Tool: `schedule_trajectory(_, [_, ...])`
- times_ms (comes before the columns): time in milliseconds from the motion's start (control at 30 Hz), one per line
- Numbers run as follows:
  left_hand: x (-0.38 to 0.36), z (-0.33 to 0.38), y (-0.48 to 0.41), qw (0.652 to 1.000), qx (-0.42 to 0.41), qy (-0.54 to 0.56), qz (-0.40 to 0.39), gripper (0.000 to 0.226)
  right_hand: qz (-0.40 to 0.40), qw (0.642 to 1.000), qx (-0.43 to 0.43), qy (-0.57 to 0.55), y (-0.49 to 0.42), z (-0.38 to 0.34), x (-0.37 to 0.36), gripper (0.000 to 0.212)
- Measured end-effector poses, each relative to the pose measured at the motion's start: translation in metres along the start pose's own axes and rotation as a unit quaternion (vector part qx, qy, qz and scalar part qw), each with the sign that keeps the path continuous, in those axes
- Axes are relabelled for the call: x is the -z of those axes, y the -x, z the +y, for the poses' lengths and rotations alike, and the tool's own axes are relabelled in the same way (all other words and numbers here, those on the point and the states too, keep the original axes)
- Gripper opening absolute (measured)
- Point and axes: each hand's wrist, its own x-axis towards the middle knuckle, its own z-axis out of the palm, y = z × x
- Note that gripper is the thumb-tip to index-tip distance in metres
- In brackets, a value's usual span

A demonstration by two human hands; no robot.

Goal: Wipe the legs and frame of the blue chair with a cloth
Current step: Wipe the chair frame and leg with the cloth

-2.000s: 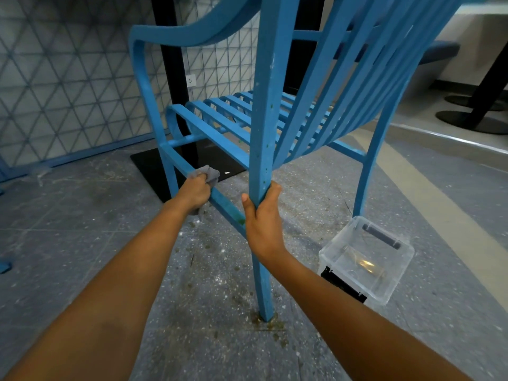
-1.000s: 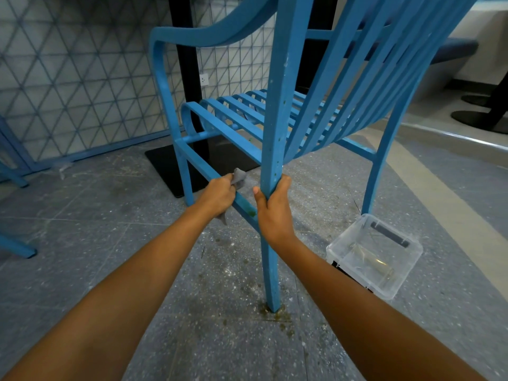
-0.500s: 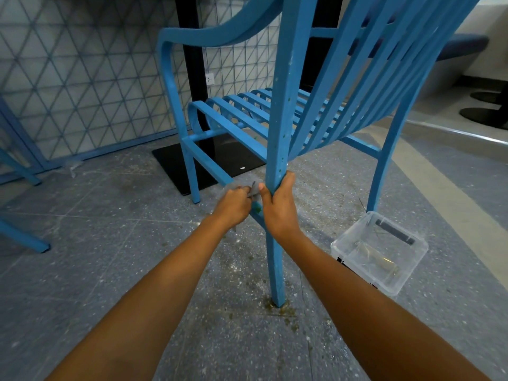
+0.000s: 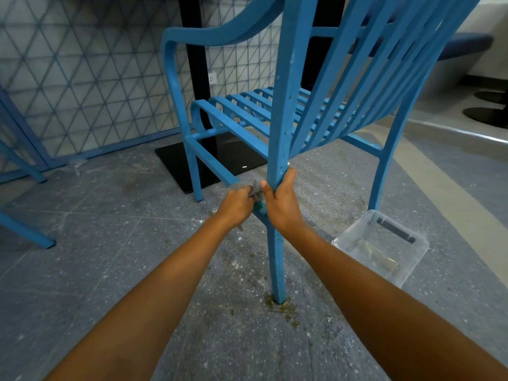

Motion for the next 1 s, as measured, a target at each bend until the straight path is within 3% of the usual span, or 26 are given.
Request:
schedule_trajectory(533, [0.001,-0.002,0.009,0.998,-0.032,0.053,-0.024,0.02,-0.014,1.0,-0.015,0.011,0.001,-0.007,0.005,0.023])
schedule_trajectory(667, [-0.009,-0.008,0.019,0.997,-0.054,0.04,-0.032,0.028,-0.017,1.0,-0.023,0.012,0.002,-0.01,0.005,0.021])
schedule_trajectory(833, [-0.013,-0.007,0.028,0.996,-0.078,0.043,-0.025,0.022,-0.003,0.999,-0.031,0.02,0.003,-0.012,0.004,0.023])
schedule_trajectory(1000, [-0.013,-0.007,0.031,0.994,-0.106,-0.023,-0.02,0.022,-0.009,0.999,-0.039,0.02,0.002,-0.013,0.006,0.024])
